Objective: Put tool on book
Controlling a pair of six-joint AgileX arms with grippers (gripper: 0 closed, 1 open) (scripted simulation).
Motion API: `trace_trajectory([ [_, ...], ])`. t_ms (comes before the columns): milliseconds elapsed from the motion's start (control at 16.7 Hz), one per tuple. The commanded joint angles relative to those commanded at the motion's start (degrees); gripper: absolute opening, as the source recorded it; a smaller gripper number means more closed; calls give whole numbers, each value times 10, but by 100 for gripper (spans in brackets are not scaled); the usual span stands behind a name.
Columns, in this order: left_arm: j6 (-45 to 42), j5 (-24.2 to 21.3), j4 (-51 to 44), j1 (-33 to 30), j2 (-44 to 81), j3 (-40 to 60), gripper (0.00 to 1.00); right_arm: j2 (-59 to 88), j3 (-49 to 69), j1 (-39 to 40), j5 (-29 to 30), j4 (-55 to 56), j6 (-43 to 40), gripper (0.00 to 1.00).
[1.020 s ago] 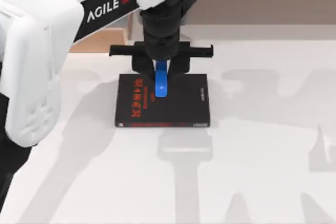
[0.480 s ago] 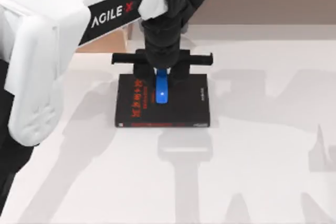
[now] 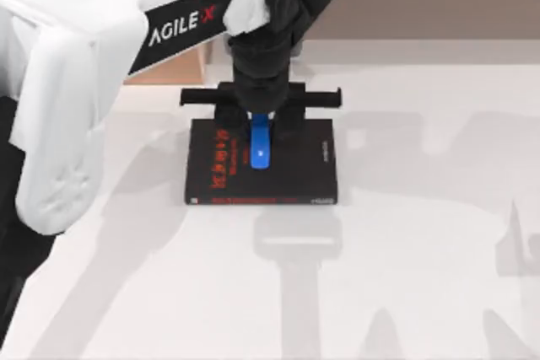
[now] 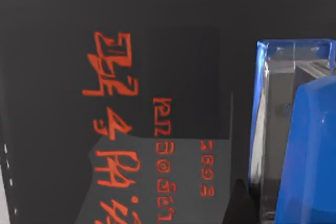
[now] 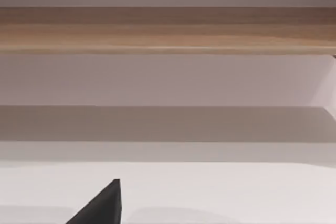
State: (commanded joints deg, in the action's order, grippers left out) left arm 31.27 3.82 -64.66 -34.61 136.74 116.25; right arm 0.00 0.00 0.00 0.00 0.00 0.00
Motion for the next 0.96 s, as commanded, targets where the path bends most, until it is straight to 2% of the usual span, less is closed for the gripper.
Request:
trace_trajectory([
  [600,0,0,0,0,0,0,98,0,0,0,0,0,0,100],
  [960,0,0,0,0,0,0,100,0,0,0,0,0,0,100],
])
